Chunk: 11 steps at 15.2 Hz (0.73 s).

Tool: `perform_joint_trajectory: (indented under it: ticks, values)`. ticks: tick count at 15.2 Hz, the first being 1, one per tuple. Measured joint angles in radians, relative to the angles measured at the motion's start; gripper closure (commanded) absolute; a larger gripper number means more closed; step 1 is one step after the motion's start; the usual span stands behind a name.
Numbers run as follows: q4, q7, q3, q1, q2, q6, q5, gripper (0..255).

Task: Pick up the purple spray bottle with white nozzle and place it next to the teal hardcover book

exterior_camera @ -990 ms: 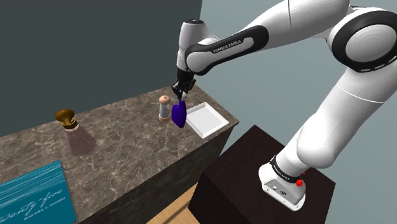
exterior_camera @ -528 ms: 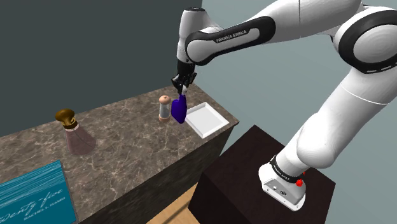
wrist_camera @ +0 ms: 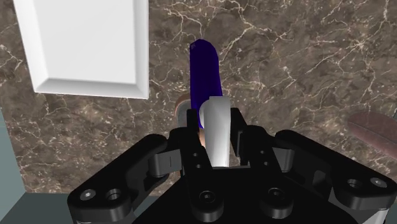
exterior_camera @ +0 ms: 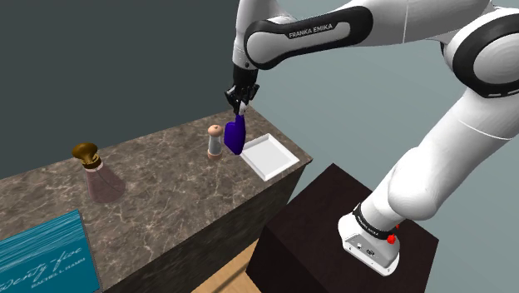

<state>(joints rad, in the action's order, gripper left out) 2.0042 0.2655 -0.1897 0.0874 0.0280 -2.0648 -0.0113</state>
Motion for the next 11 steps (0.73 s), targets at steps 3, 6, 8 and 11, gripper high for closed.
perform_joint_trajectory:
  ticks: [3, 6, 8, 11]
  values:
    - [-0.026, -0.003, 0.001, -0.001, -0.013, 0.039, 0.003, 255]
    - [-0.055, -0.005, 0.001, -0.001, -0.025, 0.080, 0.006, 255]
    - [-0.078, -0.006, 0.001, -0.002, -0.028, 0.105, 0.006, 255]
    - [-0.116, -0.005, 0.001, -0.001, -0.031, 0.146, 0.007, 255]
